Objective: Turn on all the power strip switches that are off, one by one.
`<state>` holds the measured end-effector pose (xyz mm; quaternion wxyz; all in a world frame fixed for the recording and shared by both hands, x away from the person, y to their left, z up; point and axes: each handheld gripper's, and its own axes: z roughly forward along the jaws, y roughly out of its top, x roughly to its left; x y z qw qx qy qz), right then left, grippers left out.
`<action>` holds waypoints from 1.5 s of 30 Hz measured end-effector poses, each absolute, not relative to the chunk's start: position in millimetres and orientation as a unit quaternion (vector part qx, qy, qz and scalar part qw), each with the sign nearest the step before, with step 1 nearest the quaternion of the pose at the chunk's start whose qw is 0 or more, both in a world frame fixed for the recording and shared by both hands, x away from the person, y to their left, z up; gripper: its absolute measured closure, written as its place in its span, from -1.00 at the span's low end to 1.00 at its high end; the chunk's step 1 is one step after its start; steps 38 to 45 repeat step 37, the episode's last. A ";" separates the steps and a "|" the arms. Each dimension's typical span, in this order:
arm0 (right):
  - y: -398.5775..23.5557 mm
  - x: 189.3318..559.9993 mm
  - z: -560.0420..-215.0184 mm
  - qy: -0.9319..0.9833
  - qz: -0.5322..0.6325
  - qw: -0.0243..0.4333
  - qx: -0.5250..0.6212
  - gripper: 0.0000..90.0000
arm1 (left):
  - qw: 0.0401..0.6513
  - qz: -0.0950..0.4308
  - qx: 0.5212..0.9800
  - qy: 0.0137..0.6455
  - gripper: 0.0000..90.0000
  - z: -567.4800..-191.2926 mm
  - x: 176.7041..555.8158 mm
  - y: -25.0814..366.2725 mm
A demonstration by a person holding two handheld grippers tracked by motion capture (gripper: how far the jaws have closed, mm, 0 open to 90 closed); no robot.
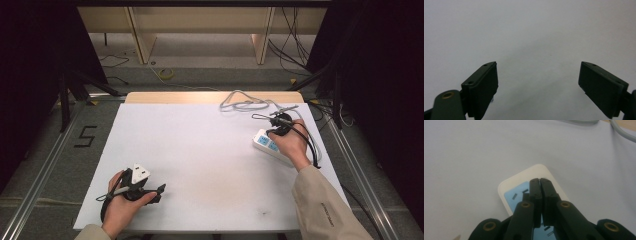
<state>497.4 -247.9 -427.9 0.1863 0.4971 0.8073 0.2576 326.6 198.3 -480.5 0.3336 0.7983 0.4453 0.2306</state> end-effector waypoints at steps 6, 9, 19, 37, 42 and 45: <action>-253.1 484.7 -429.1 0.807 0.269 0.184 0.492 0.93 | 0.334 0.230 0.798 0.447 -0.65 -480.6 326.5 198.1; -254.9 477.1 -428.3 0.805 0.286 0.179 0.488 0.88 | 0.333 0.229 0.798 0.446 -0.65 -480.8 326.7 198.2; -257.6 432.2 -433.8 0.813 0.332 0.162 0.450 0.61 | 0.334 0.228 0.798 0.447 -0.65 -481.2 326.9 198.0; -260.1 346.3 -464.2 0.806 0.411 0.170 0.391 0.15 | 0.337 0.227 0.796 0.449 -0.65 -482.1 328.3 198.7; -260.1 346.3 -464.2 0.806 0.411 0.170 0.391 0.15 | 0.337 0.227 0.796 0.449 -0.65 -482.1 328.3 198.7; -260.1 346.3 -464.2 0.806 0.411 0.170 0.391 0.15 | 0.337 0.227 0.796 0.449 -0.65 -482.1 328.3 198.7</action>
